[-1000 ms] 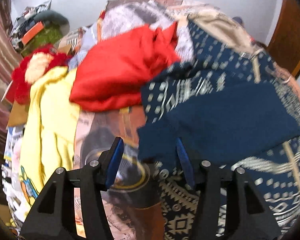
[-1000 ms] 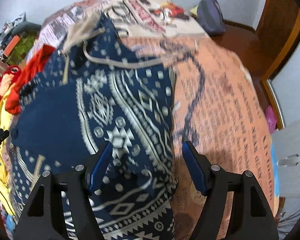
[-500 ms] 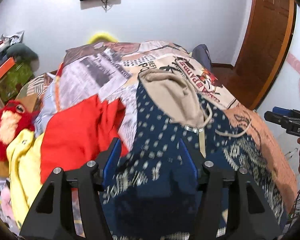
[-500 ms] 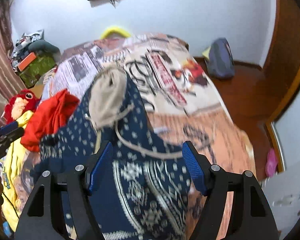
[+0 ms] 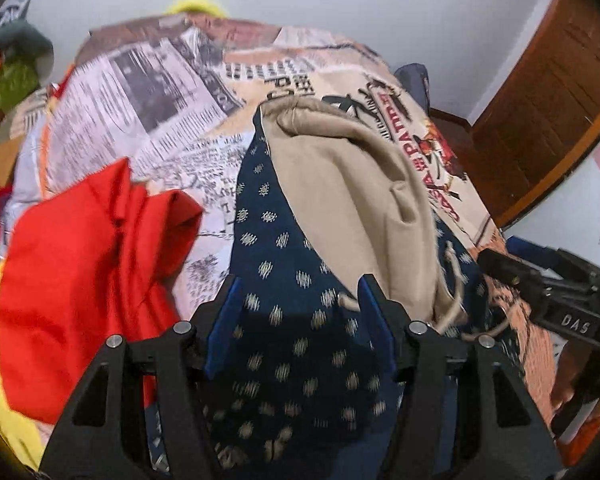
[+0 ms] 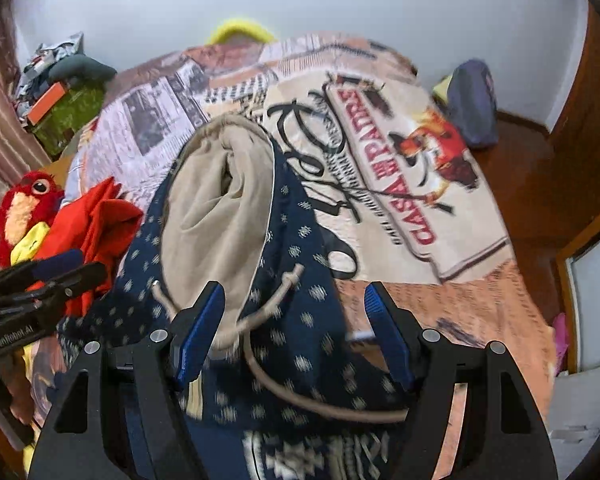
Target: Fold large clothes
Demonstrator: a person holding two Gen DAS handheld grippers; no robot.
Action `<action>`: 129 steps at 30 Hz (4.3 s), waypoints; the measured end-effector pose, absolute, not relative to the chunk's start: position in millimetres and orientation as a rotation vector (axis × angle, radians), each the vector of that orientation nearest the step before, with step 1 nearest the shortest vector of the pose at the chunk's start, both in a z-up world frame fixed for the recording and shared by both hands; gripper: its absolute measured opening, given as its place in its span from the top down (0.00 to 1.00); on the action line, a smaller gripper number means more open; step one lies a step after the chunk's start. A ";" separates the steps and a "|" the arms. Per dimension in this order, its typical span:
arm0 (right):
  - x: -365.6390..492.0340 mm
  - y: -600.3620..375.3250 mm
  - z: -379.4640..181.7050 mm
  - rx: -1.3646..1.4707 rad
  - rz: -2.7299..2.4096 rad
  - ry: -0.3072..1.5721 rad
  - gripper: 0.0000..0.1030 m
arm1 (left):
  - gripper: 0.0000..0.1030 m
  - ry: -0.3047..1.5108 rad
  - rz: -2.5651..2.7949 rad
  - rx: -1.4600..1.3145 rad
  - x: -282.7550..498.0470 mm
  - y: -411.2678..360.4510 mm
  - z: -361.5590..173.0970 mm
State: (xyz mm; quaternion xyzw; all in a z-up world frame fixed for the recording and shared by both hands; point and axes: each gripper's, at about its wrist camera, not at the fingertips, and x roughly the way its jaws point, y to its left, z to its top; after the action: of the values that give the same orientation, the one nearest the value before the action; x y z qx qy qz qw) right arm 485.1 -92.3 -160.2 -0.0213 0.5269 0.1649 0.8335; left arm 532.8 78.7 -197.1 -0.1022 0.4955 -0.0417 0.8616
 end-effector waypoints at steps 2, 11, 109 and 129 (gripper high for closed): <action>498.8 -89.9 -171.1 -0.010 0.355 1.143 0.33 | 0.43 1.054 -0.076 -0.230 547.4 79.4 -209.4; 542.8 -84.3 -219.4 0.018 0.295 1.226 0.33 | 0.43 1.086 -0.007 -0.345 581.7 100.1 -255.4; 360.1 -103.8 -114.2 0.009 0.634 1.011 0.91 | 0.93 0.884 -0.291 -0.139 396.4 66.7 -126.5; 234.1 -130.1 -142.3 -0.064 0.630 1.153 0.91 | 0.93 1.030 -0.314 -0.096 254.5 56.5 -160.5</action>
State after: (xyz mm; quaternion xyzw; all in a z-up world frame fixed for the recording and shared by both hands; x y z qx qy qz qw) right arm 234.1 -130.1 -142.3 -0.0296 0.5356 0.2928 0.7915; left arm 254.5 56.5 -160.5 -0.0458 0.4905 -0.1495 0.8573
